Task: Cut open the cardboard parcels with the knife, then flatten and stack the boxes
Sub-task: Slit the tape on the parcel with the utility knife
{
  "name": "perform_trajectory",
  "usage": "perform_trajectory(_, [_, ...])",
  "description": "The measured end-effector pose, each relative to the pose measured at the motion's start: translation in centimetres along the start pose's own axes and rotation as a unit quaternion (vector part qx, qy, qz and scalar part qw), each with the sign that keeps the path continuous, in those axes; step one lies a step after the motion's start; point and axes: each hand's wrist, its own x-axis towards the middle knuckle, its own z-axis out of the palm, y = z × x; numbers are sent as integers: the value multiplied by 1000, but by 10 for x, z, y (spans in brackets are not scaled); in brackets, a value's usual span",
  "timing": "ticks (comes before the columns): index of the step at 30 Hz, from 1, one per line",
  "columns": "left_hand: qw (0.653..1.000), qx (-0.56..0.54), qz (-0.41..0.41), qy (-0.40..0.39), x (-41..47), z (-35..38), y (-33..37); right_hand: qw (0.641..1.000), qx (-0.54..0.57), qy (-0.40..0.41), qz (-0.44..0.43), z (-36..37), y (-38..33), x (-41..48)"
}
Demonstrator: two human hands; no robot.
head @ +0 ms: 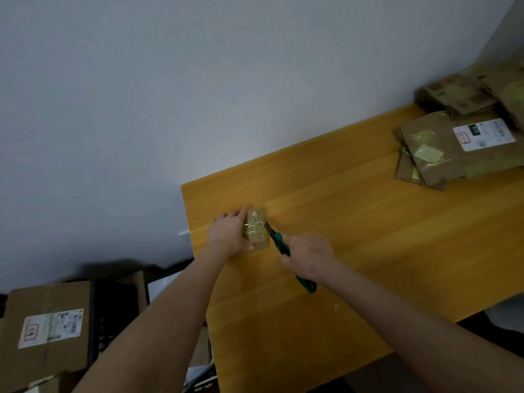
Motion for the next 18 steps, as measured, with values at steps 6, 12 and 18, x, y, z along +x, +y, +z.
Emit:
perform_trajectory(6, [1000,-17,-18,11,1,0,-1,999,49,-17,-1,7,18,-2])
perform_trajectory(12, [987,-104,-117,47,-1,-3,-5,965,237,47,99,21,38,30])
perform_trajectory(18, [969,-214,-121,-4,-7,21,-9,960,225,19,166,50,27,76])
